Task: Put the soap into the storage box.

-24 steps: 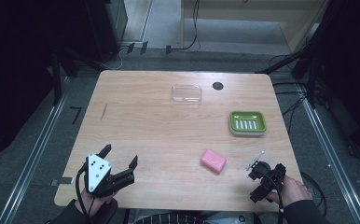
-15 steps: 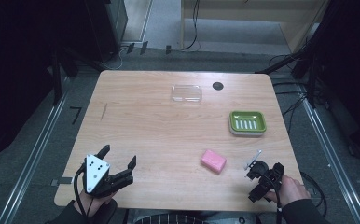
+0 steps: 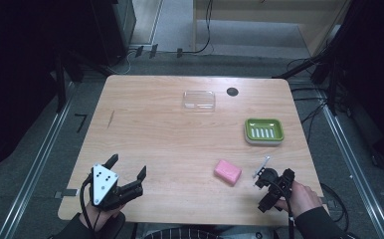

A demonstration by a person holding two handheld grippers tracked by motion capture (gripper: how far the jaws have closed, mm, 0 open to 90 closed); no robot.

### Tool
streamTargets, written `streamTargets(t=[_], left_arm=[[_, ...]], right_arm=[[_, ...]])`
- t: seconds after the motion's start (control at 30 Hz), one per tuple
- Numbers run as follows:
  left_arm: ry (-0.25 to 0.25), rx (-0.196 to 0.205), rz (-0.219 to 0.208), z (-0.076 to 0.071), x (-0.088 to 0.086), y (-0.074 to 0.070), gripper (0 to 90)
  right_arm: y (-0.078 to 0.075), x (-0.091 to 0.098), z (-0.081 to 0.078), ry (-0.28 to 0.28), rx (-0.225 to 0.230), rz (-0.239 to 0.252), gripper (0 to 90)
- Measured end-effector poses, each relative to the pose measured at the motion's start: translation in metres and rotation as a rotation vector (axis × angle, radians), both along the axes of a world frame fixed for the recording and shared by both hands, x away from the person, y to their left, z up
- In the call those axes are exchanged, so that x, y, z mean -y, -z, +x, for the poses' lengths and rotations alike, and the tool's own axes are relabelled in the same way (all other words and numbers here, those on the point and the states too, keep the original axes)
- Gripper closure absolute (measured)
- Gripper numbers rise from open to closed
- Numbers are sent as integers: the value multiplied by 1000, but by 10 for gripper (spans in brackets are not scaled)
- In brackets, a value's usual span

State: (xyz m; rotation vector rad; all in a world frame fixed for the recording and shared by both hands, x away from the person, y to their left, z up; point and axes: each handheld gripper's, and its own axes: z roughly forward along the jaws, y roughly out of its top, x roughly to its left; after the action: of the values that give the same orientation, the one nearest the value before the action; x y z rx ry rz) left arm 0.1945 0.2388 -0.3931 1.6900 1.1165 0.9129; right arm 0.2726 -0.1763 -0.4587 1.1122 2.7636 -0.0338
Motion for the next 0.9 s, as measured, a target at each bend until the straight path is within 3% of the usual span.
streamTargets(t=[0.6, 0.9], left_arm=[[-32, -2, 1, -7, -5, -1, 134], [-29, -2, 3, -7, -5, 0, 133]], right_arm=[[-9, -26, 12, -52, 22, 41, 33], [-12, -39, 21, -67, 7, 48, 33]])
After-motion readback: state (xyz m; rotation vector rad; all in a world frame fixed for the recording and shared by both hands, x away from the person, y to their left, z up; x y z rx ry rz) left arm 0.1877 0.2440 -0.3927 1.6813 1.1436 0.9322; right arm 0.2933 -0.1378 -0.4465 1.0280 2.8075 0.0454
